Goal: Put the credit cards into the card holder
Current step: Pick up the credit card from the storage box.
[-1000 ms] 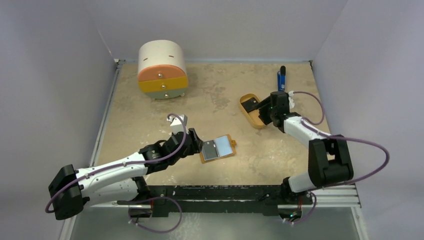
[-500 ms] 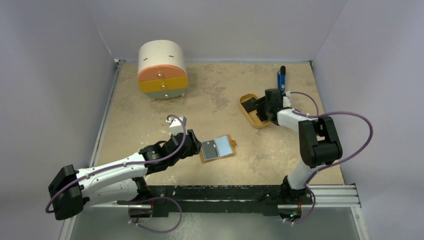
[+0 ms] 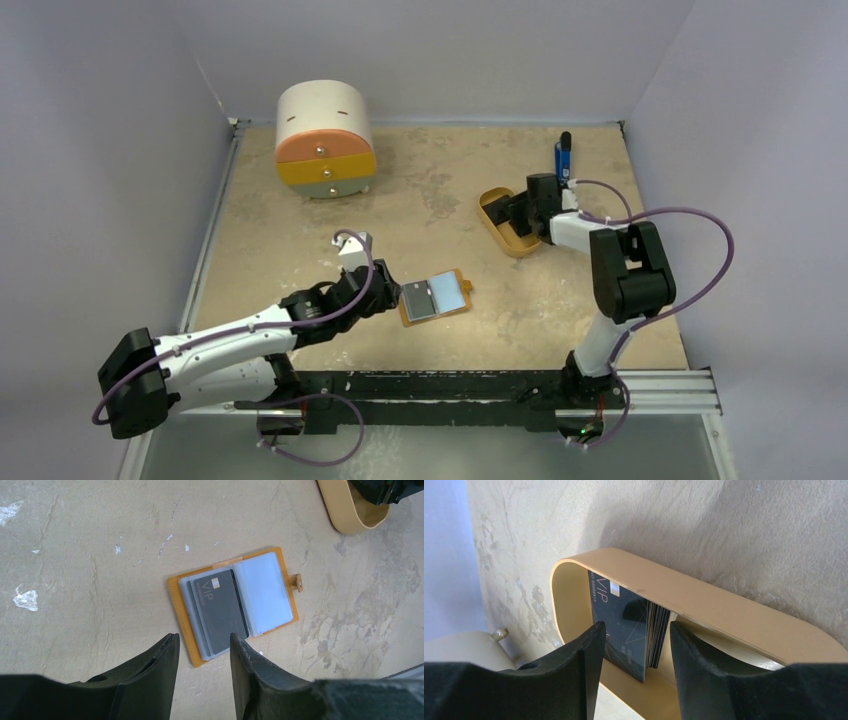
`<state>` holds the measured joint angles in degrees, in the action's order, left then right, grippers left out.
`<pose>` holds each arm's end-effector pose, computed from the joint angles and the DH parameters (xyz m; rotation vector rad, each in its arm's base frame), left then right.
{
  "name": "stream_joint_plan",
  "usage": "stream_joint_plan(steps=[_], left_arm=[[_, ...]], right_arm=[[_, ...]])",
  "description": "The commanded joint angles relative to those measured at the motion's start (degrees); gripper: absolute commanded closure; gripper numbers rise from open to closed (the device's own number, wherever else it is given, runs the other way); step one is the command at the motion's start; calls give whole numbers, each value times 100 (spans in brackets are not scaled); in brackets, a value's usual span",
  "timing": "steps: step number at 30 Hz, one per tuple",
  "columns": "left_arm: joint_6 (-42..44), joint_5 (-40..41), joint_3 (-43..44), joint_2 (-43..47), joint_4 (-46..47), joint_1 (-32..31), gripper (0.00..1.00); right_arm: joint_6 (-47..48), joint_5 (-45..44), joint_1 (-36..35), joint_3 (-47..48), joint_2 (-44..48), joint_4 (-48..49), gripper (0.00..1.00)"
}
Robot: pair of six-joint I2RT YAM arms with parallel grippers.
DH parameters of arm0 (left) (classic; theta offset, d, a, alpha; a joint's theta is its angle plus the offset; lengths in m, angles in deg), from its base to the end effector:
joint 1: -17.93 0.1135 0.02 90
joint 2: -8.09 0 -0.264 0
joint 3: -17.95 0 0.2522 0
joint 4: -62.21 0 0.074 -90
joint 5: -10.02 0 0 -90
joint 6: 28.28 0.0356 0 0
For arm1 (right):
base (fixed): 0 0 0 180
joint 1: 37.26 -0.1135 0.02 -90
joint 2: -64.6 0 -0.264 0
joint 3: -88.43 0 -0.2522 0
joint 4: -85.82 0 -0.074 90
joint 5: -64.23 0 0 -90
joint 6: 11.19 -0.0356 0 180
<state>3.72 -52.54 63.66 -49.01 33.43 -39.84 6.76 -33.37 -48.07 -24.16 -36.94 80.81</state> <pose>0.1230 -0.1643 0.2172 -0.2573 2.2286 -0.5877 0.3607 0.0641 0.1617 1.2458 1.9609 0.6149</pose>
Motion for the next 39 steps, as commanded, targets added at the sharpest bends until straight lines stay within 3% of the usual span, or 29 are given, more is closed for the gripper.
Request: stream_joint_plan(steps=[1,39], left_arm=[[15,165,20,-15,19,3,59],[-54,0,-29,-156,131,2,63]], right_arm=[[91,180,6,84,-116,-6,47],[382,208,17,-698,304,109,71]])
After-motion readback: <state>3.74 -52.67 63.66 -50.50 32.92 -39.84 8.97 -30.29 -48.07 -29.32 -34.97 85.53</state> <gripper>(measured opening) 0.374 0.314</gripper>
